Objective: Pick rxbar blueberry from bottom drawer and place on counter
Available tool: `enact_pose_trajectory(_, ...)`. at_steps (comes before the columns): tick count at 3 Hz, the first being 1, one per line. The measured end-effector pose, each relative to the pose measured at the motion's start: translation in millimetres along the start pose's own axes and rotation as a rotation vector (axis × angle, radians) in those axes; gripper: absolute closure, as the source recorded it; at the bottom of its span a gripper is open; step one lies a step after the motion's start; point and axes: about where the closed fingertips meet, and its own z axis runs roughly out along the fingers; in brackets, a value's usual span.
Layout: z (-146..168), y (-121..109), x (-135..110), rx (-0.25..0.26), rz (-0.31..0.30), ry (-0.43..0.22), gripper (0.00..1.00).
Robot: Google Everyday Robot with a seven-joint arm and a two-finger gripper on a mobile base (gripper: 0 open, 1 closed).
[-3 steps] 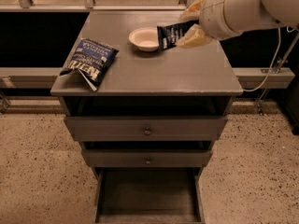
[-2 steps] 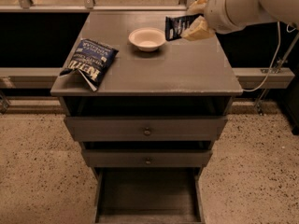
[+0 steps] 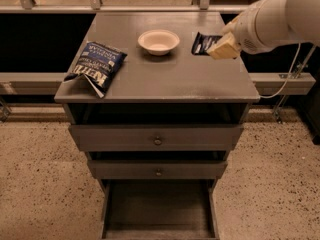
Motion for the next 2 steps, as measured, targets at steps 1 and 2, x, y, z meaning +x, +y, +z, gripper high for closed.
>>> enact_pose_trajectory(1,4.1,18.8,29.8,-0.077,0.107,0.053,1.0)
enact_pose_trajectory(2,4.0,20.6,30.1,-0.083,0.112,0.056,1.0)
